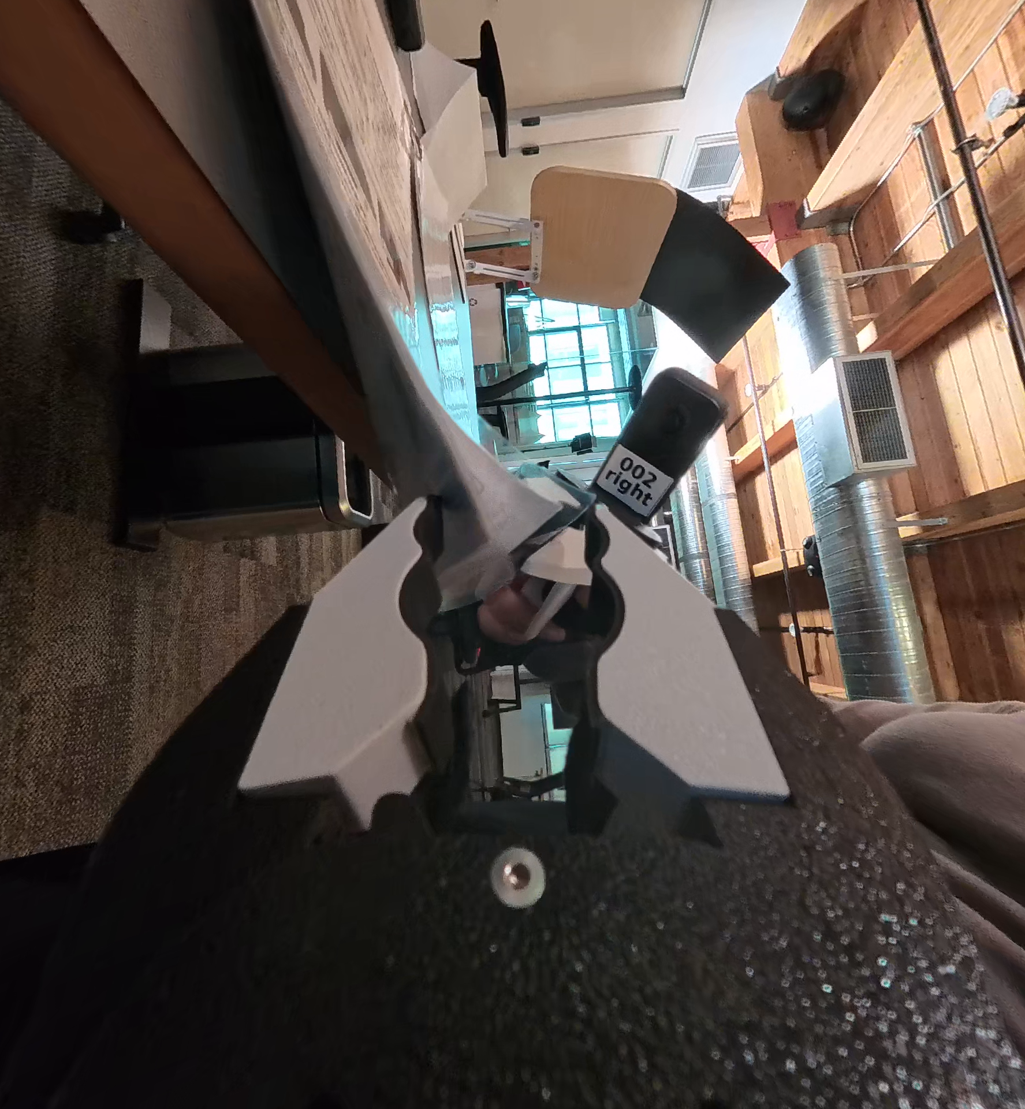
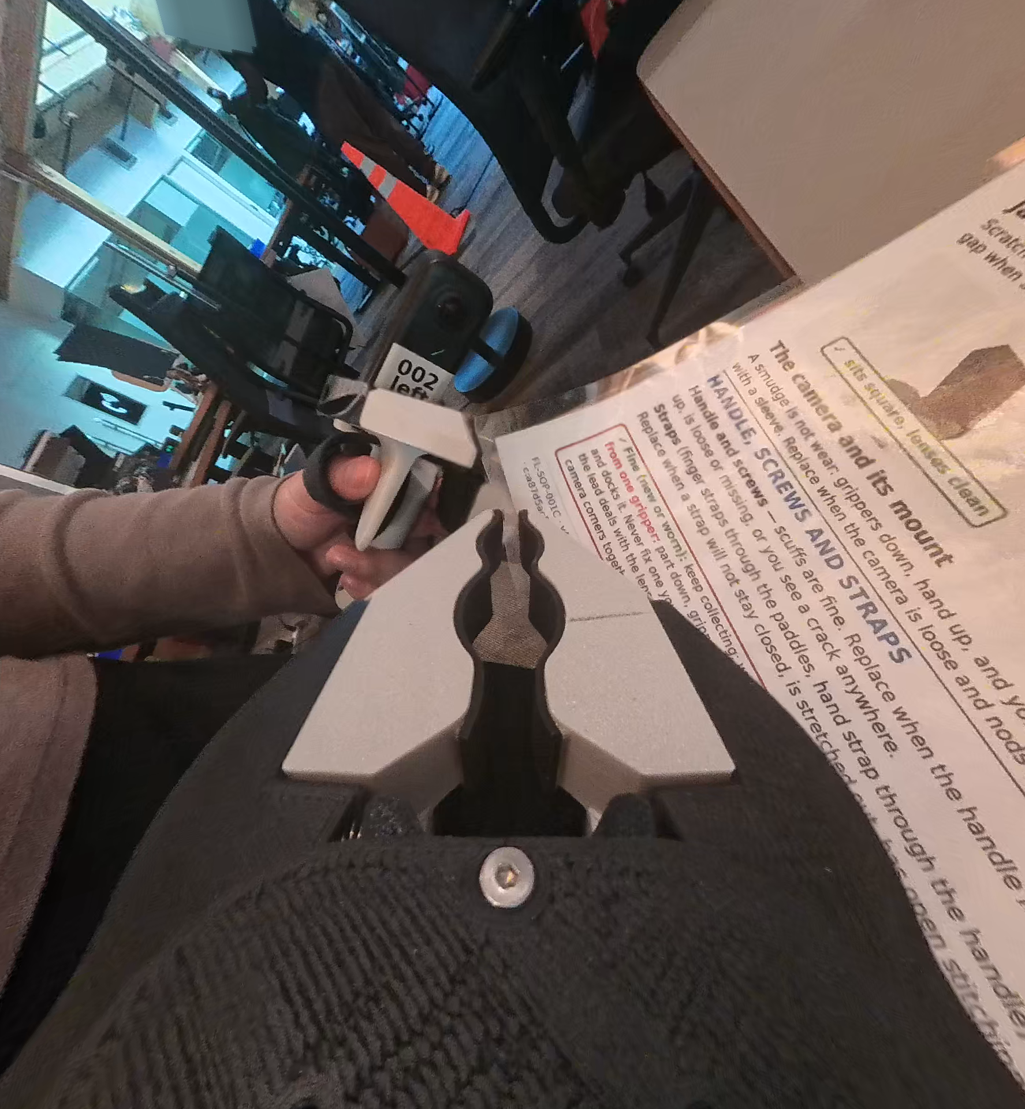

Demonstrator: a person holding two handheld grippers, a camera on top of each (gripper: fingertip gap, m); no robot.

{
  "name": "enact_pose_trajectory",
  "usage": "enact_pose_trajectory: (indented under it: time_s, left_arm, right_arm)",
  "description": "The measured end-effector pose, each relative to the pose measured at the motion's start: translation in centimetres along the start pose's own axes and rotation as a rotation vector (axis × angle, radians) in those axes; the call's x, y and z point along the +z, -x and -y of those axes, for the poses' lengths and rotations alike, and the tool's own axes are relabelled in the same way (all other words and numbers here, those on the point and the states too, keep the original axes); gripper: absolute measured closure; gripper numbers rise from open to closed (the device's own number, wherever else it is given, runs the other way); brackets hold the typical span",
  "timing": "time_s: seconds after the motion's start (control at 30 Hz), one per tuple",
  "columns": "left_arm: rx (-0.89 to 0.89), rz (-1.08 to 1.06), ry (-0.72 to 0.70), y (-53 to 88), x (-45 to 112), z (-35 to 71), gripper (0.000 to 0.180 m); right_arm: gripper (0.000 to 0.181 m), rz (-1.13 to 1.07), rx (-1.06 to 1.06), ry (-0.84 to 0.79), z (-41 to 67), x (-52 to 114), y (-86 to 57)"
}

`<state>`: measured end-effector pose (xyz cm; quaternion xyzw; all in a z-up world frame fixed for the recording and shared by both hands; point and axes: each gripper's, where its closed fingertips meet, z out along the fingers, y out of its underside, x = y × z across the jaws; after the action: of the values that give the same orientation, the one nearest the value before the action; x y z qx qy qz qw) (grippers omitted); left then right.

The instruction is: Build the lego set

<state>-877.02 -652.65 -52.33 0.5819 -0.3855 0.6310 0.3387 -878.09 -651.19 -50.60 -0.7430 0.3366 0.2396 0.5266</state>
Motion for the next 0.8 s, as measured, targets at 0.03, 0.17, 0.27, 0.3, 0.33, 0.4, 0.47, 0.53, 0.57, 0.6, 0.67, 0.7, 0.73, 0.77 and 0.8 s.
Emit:
enact_pose_trajectory:
  time_s: [0.03, 0.17, 0.27, 0.3, 0.33, 0.4, 0.47, 0.53, 0.57, 0.6, 0.67, 0.7, 0.73, 0.77, 0.8]
  left_arm:
    - [-0.006, -0.010, 0.001, -0.1, 0.0, -0.1, 0.134]
    - [-0.027, -0.043, -0.005, -0.4, 0.0, -0.1, 0.134]
    - [-0.033, -0.049, -0.010, -0.4, -0.1, -0.2, 0.135]
    - [-0.042, -0.057, -0.018, -0.5, -0.5, -0.2, 0.136]
    - [-0.049, -0.064, -0.025, -0.5, -0.6, -0.1, 0.137]
    - [-0.055, -0.067, -0.034, -0.4, -1.0, -0.1, 0.145]
    - [-0.058, -0.064, -0.040, -0.2, -1.2, -0.2, 0.161]
    - [-0.042, -0.033, -0.056, 0.2, -1.6, -0.1, 0.179]
    - [-0.027, -0.009, -0.061, 0.5, -1.7, -0.1, 0.180]
    - [-0.014, 0.017, -0.067, 0.8, -1.8, 0.0, 0.180]
    - [0.011, 0.039, -0.068, 0.8, -1.9, 0.1, 0.180]
    - [0.019, 0.040, -0.065, 0.7, -1.8, 0.3, 0.180]
    - [0.028, 0.044, -0.065, 0.7, -1.8, 0.4, 0.180]
    - [0.039, 0.047, -0.065, 0.6, -1.9, 0.5, 0.180]
    - [0.048, 0.046, -0.065, 0.4, -1.9, 0.5, 0.180]
  right_arm:
    - [0.178, 0.010, 0.008, -0.005, 0.1, -0.1, 0.0]
    - [0.178, 0.040, 0.018, -0.001, 0.2, 0.0, 0.2]
    - [0.181, 0.032, 0.001, 0.002, 0.3, -0.1, 0.1]
    - [0.181, 0.023, -0.008, -0.006, 0.5, -0.3, 0.0]
    - [0.181, 0.010, -0.018, -0.016, 0.8, -0.5, 0.0]
    - [0.181, -0.021, -0.035, -0.037, 1.4, -1.1, -0.2]
    - [0.181, -0.066, -0.046, -0.076, 2.3, -2.1, -0.6]
    - [0.181, -0.120, -0.053, -0.138, 3.5, -3.8, -0.9]
    - [0.181, -0.151, -0.054, -0.176, 4.1, -4.8, -1.1]
    - [0.181, -0.187, -0.056, -0.218, 4.9, -6.2, -1.4]
    - [0.181, -0.270, -0.055, -0.324, 6.6, -9.9, -2.1]
    - [0.181, -0.322, -0.051, -0.380, 7.4, -12.1, -2.6]
    - [0.181, -0.380, -0.047, -0.441, 8.2, -14.8, -3.1]
    - [0.181, -0.441, -0.039, -0.503, 8.9, -17.7, -3.7]
    - [0.181, -0.505, -0.032, -0.564, 9.5, -20.7, -4.3]
